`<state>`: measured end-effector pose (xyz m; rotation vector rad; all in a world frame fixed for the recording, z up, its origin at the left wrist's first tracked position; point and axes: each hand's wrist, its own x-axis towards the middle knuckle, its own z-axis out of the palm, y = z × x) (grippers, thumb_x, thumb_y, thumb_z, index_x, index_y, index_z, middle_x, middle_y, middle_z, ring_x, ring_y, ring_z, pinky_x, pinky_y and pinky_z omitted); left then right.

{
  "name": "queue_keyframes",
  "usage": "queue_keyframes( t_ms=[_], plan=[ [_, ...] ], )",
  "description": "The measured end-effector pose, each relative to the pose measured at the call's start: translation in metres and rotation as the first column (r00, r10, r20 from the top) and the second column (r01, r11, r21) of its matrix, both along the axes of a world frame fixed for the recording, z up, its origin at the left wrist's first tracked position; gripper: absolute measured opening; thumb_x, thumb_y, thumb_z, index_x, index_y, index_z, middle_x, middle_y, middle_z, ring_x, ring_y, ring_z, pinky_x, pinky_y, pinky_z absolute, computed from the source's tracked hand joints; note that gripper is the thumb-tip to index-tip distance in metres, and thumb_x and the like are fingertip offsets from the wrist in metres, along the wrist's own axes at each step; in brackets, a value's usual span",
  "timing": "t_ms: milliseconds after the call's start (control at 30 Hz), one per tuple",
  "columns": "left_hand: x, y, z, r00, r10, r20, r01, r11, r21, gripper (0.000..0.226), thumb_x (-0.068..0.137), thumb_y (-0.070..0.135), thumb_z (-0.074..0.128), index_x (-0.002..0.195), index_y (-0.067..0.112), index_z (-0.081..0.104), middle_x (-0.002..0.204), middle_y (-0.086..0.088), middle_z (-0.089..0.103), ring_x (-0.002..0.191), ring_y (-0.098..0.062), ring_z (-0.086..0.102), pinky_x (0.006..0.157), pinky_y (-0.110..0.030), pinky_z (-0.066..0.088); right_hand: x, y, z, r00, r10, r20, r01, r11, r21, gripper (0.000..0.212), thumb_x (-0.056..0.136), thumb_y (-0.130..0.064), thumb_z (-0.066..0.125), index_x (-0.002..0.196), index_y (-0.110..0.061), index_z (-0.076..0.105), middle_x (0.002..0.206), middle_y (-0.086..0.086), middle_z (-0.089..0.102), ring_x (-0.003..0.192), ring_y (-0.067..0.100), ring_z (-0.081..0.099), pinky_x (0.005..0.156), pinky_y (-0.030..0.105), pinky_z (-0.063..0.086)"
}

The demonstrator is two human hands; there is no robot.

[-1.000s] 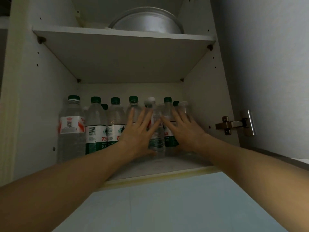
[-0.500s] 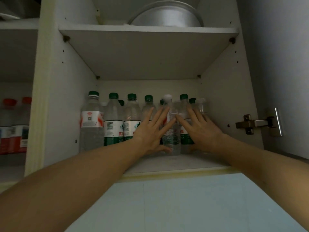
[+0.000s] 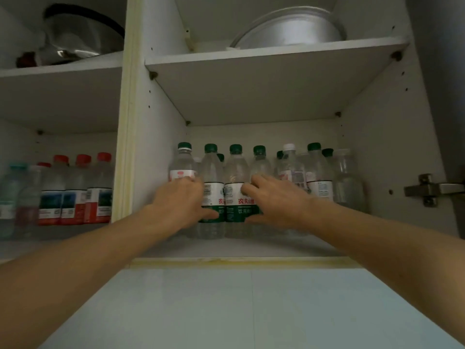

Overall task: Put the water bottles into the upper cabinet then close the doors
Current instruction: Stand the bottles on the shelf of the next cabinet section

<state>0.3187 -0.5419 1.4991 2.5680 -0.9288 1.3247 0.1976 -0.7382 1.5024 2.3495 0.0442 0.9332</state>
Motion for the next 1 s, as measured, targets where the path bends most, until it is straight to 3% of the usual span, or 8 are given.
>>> queue_keyframes(
  t_ms=[67,200,333,467,533,733,867,1000],
  plan=[
    [0.007,0.000,-0.011,0.992,0.040,-0.117,-0.039,0.999,0.010,0.087,0.074,0.072,0.071,0.138,0.019,0.045,0.117,-0.007,0.063,0.091,-0.021,0.062,0.069,-0.033,0.052,0.016,0.012,0.001,0.995,-0.083,-0.054,0.087,0.994,0.060,0.064,0.090,-0.062,0.059,0.133,-0.018,0.041,0.120,0.008,0.058,0.101,0.024,0.059,0.074,0.038,0.050],
    [0.022,-0.016,-0.024,0.981,0.001,-0.192,-0.003,1.000,-0.008,0.071,0.079,0.061,0.073,0.134,0.020,0.055,0.117,-0.008,0.065,0.100,-0.026,0.066,0.084,-0.037,0.055,0.043,0.018,-0.004,0.973,-0.202,-0.116,0.214,0.971,0.107,0.045,0.095,-0.049,0.060,0.124,-0.015,0.055,0.116,0.010,0.062,0.100,0.027,0.062,0.076,0.038,0.048],
    [0.035,-0.029,-0.024,0.972,-0.001,-0.234,0.000,1.000,-0.008,0.063,0.085,0.056,0.071,0.133,0.018,0.055,0.115,-0.009,0.063,0.090,-0.023,0.061,0.078,-0.034,0.052,0.054,0.017,-0.009,0.973,-0.216,-0.084,0.225,0.968,0.115,0.040,0.096,-0.045,0.060,0.122,-0.015,0.059,0.113,0.011,0.063,0.099,0.028,0.062,0.073,0.037,0.045],
    [0.047,-0.037,-0.022,0.957,-0.010,-0.292,0.017,1.000,0.020,0.062,0.088,0.055,0.067,0.136,0.019,0.053,0.117,-0.009,0.065,0.092,-0.024,0.063,0.085,-0.037,0.056,0.060,0.021,-0.009,0.976,-0.206,-0.066,0.209,0.976,0.059,0.036,0.097,-0.036,0.059,0.124,-0.011,0.060,0.115,0.014,0.064,0.102,0.030,0.063,0.076,0.039,0.046],
    [0.049,-0.038,-0.020,0.958,-0.009,-0.285,0.018,0.999,0.030,0.064,0.087,0.058,0.067,0.134,0.017,0.054,0.114,-0.008,0.065,0.084,-0.021,0.058,0.080,-0.035,0.053,0.059,0.020,-0.009,0.978,-0.197,-0.066,0.200,0.979,0.043,0.039,0.097,-0.041,0.059,0.121,-0.011,0.060,0.114,0.013,0.064,0.101,0.030,0.063,0.074,0.038,0.044],
    [0.051,-0.036,-0.024,0.960,0.006,-0.281,0.009,0.999,0.050,0.065,0.088,0.063,0.063,0.134,0.019,0.055,0.116,-0.009,0.065,0.087,-0.021,0.060,0.087,-0.037,0.056,0.054,0.016,-0.016,0.981,-0.146,-0.130,0.161,0.980,0.119,0.043,0.096,-0.043,0.061,0.124,-0.012,0.055,0.118,0.012,0.061,0.102,0.030,0.061,0.080,0.040,0.049],
    [0.046,-0.036,-0.026,0.943,-0.007,-0.332,0.028,0.998,0.059,0.060,0.093,0.055,0.061,0.140,0.020,0.051,0.123,-0.009,0.064,0.100,-0.024,0.064,0.092,-0.038,0.054,0.043,0.013,-0.016,0.971,-0.052,-0.233,0.119,0.953,0.280,0.035,0.095,-0.038,0.065,0.120,-0.017,0.052,0.121,0.010,0.059,0.100,0.026,0.056,0.087,0.039,0.051],
    [0.038,-0.024,-0.019,0.875,-0.161,-0.457,0.126,0.986,-0.105,0.053,0.097,0.047,0.058,0.143,0.023,0.050,0.131,-0.009,0.062,0.106,-0.023,0.062,0.096,-0.036,0.049,0.015,0.016,-0.009,0.968,0.131,-0.213,-0.010,0.871,0.492,0.045,0.096,-0.031,0.065,0.137,-0.022,0.050,0.121,0.003,0.059,0.099,0.019,0.055,0.087,0.034,0.048]
  ],
)
